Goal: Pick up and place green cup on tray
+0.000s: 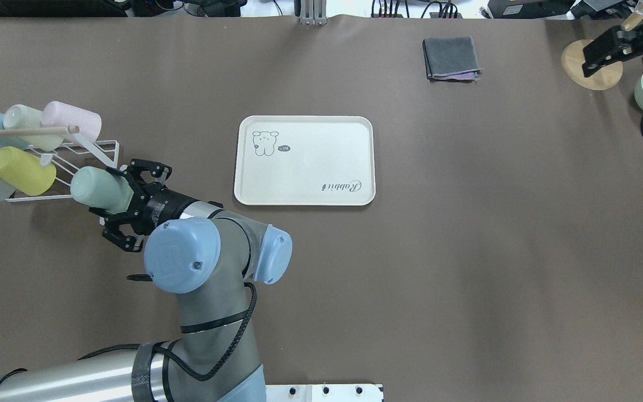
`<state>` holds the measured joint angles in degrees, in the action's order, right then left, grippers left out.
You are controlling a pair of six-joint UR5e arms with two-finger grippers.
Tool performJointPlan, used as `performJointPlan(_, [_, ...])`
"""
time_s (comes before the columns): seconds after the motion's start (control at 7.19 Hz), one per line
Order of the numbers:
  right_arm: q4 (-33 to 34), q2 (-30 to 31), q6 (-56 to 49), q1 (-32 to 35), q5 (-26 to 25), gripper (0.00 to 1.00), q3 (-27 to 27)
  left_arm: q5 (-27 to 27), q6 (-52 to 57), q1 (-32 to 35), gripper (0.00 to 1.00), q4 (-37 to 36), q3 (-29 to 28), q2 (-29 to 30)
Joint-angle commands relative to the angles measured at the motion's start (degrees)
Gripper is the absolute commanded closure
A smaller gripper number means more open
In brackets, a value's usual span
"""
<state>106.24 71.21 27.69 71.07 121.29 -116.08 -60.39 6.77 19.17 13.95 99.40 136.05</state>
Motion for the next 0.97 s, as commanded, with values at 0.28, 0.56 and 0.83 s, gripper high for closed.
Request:
performJointPlan(0.28, [0.5,7.7,-18.6,13.5,0.1,0.00,3.1,-14.6,-41.6,0.1,1.00,29.6,-2.5,3.7])
performJointPlan(0.56, [-0.3,14.0,-19.3,19.8,3.8,0.00,6.8,-14.8,-58.8,0.6,1.00,48.7,-5.0,3.8])
performJointPlan(0.83, [-3.0,14.1,-30.7,23.6,8.2,0.00,18.3,-8.0,-69.7,1.2,1.00,65.1,-9.2,4.2])
